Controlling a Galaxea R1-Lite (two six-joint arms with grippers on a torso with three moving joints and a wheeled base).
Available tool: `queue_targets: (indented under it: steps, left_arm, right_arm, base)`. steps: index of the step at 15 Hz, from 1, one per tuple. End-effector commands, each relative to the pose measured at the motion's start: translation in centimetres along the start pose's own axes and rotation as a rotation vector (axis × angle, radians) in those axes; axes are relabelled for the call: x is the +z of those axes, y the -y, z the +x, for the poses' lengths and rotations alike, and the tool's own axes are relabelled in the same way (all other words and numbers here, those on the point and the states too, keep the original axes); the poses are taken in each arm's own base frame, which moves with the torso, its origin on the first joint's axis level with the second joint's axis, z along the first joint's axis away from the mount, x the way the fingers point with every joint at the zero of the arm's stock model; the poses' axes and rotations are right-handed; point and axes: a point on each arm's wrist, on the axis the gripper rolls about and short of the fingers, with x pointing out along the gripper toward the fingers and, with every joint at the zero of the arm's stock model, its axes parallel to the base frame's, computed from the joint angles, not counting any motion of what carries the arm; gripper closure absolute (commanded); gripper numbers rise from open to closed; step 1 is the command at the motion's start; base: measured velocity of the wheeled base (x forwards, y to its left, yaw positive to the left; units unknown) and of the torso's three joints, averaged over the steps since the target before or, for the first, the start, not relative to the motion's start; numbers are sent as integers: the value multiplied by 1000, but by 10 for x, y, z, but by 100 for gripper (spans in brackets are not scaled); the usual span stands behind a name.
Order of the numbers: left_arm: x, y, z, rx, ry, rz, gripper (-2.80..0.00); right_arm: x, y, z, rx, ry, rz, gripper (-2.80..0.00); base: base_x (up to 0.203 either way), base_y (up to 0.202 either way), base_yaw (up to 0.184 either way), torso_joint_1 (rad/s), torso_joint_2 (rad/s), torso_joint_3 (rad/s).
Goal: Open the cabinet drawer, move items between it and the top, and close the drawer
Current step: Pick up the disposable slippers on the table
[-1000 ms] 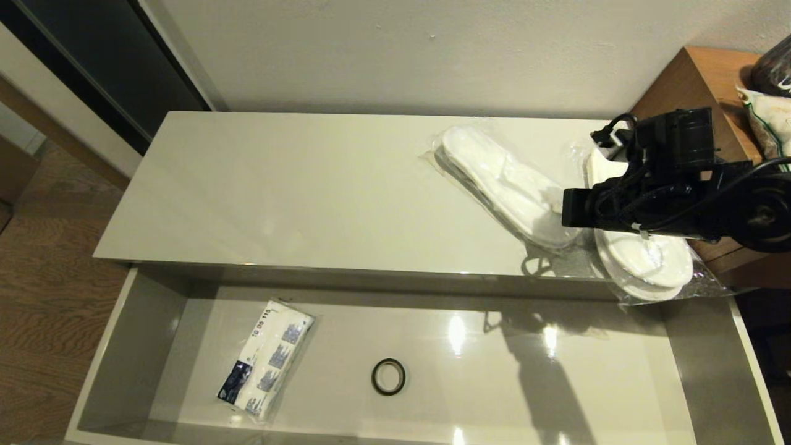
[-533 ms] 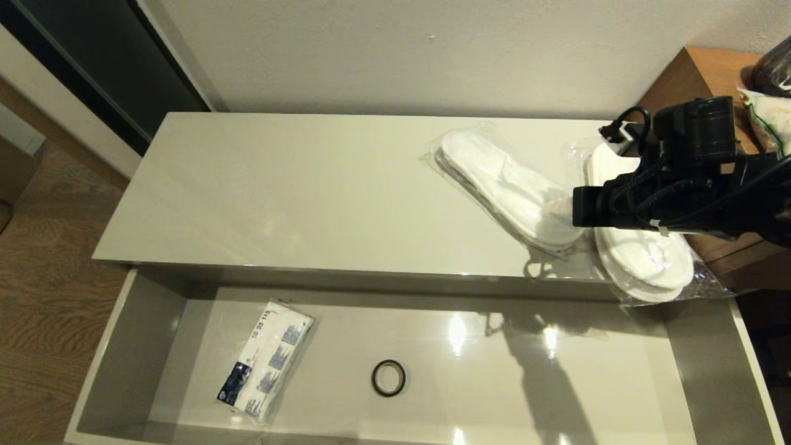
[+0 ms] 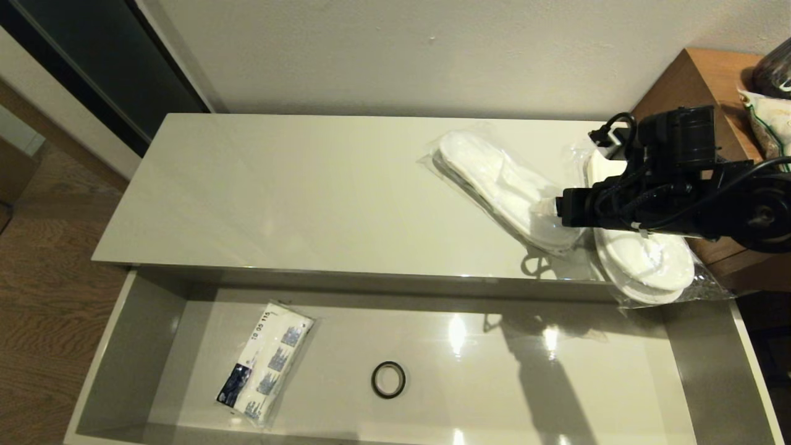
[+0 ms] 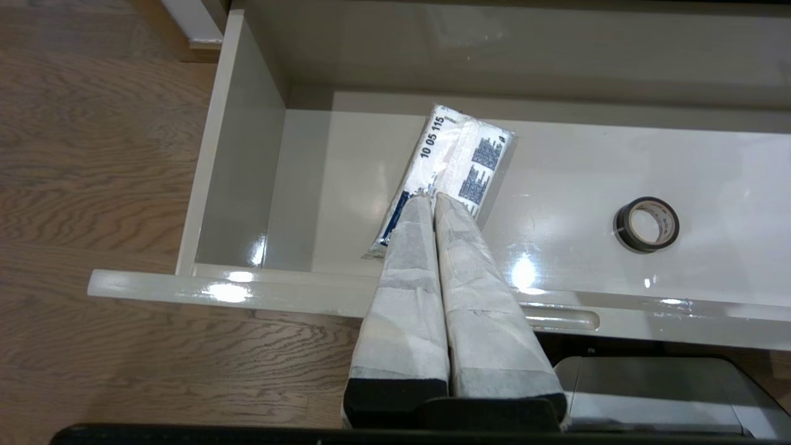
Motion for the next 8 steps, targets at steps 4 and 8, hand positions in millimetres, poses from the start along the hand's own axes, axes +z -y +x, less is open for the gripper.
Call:
queue_targets:
  steps: [4, 8]
  left_arm:
    - [0, 0, 0, 1, -1, 0, 0]
    - [0, 0, 0, 2, -2, 0, 0]
  right_arm:
    - [-22, -12, 13, 8, -63, -37, -280]
    - [-40, -21, 12, 12, -109, -89, -33]
  base:
    - [0, 0, 0, 0, 0, 0]
    - [0, 0, 0, 0, 0, 0]
